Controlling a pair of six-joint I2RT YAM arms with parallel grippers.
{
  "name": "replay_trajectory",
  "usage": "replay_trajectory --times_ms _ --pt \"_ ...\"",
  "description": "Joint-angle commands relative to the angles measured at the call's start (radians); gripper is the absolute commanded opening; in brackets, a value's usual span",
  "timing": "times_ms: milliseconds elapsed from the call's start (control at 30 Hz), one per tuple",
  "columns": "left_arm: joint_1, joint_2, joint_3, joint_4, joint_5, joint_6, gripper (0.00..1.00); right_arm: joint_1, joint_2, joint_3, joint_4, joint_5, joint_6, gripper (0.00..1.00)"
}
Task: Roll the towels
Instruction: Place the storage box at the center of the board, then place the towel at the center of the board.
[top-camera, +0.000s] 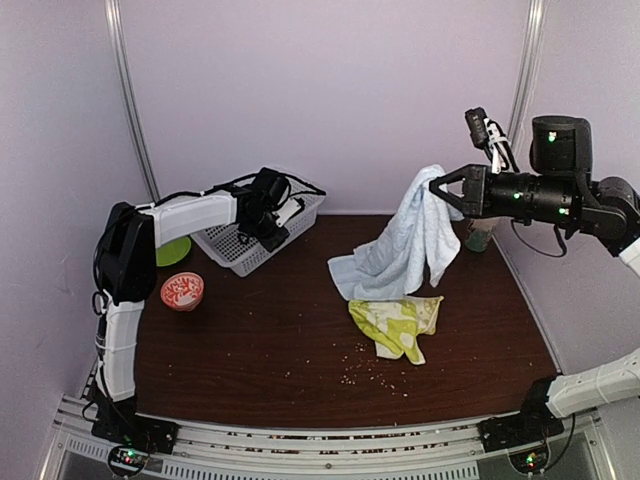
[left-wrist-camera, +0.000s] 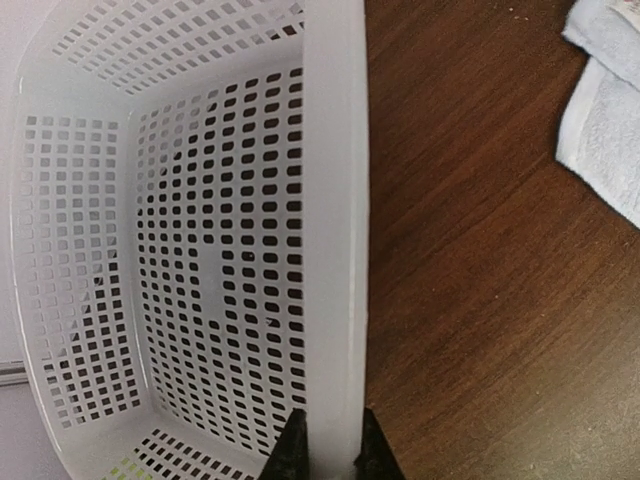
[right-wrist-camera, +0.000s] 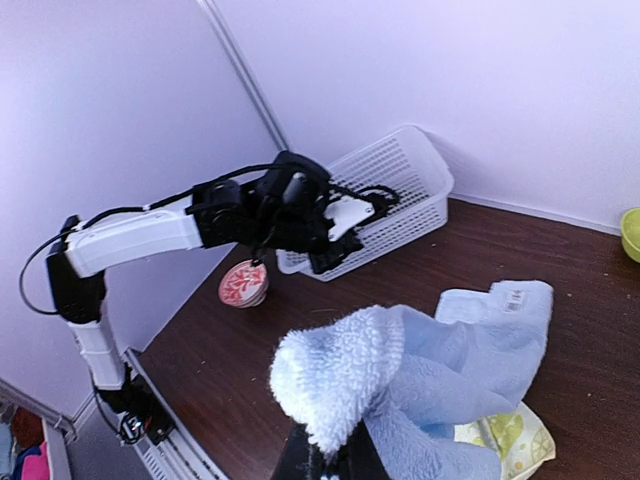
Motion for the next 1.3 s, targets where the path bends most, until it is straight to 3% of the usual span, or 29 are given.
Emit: replay_trajectory --times_ms 0,167,467,567,700,867,900,1133,1267 --pt "0.004 0.045 0.089 0.028 0.018 -0.002 0.07 -0.001 -0.061 -0.020 0.039 -0.237 -0.017 0.00" --pt "0.002 0.030 0.099 0.005 0.061 -0.027 0.24 -0.002 -0.098 -0.008 0.084 -0.322 0.008 0.00" --pt "-0.033 -0.046 -0.033 0.004 0.106 -0.023 0.09 -0.002 -0.111 0.001 0.116 -0.346 0.020 0.00" --pt "-0.038 -0.084 -0.075 0.003 0.096 -0.041 0.19 -0.001 -0.101 -0.007 0.176 -0.383 0.058 0.00" --pt "-0.037 -0.149 -0.105 0.005 0.110 -0.081 0.49 0.000 -0.065 0.029 0.250 -0.457 0.104 0.00" --pt "-0.037 -0.268 -0.102 0.005 0.135 -0.170 0.76 0.004 0.002 0.115 0.300 -0.510 0.140 0.00" --pt "-0.038 -0.299 -0.105 0.005 0.132 -0.192 0.90 0.004 0.022 0.141 0.295 -0.511 0.141 0.00" --pt "-0.036 -0.581 -0.234 0.057 0.029 -0.388 0.96 0.054 0.205 0.320 0.141 -0.381 0.089 0.00" --pt "-0.036 -0.770 -0.416 0.087 -0.038 -0.480 0.96 0.096 0.306 0.274 0.108 -0.310 0.075 0.00"
